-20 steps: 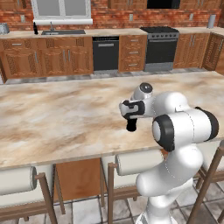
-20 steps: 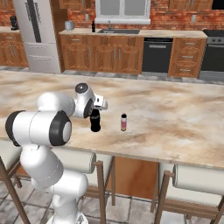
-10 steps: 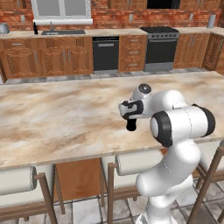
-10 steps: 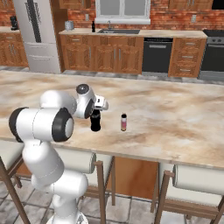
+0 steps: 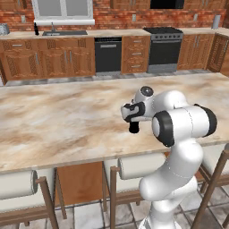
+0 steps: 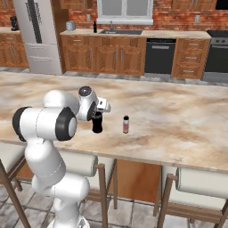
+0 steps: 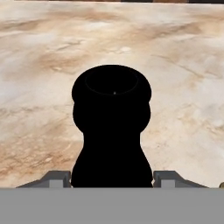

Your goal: Place the large bottle from the dining counter next to the other large bottle outside the sink, and place the small bottle from the dining counter next to the other small bottle inside the sink.

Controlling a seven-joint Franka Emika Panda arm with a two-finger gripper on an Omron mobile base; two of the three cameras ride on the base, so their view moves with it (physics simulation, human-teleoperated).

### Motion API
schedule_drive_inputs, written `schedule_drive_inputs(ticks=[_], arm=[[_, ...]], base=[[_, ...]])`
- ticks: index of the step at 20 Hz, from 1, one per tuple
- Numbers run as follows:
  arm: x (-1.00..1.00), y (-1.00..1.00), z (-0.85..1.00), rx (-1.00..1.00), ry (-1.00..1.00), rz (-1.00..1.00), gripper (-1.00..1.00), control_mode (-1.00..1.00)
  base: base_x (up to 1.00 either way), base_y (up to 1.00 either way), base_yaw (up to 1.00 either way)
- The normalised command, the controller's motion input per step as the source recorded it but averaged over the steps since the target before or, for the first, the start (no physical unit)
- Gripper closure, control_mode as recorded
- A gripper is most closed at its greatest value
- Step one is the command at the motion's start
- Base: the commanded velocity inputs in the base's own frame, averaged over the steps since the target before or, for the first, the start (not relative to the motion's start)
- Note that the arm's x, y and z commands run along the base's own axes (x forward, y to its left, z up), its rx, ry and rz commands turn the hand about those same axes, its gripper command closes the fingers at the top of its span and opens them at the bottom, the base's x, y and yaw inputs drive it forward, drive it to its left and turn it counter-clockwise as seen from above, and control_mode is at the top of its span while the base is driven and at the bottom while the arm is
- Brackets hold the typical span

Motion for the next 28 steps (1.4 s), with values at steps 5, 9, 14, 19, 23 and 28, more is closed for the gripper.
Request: schedule_drive_inputs(ticks=[5, 9, 14, 19, 23, 28], arm=[[-0.02, 0.00, 0.00, 0.00, -0.07, 0.00, 1.00, -1.00], [-0.13, 0.00, 0.00, 0.00, -0.12, 0.00, 1.00, -1.00], [-0.24, 0.00, 0.02, 0.00, -0.14, 0.00, 1.00, -1.00], [-0.03, 0.00, 0.02, 0.00, -0.05, 0.00, 1.00, -1.00], [0.00, 0.00, 0.16, 0.00, -0.03, 0.00, 1.00, -1.00], [0.00, 0.00, 0.26, 0.00, -0.01, 0.00, 1.00, -1.00]], base=[[0.00, 0.00, 0.00], [0.00, 0.00, 0.00], [0.00, 0.00, 0.00], [0.00, 0.00, 0.00], [0.00, 0.00, 0.00], [0.00, 0.00, 0.00]])
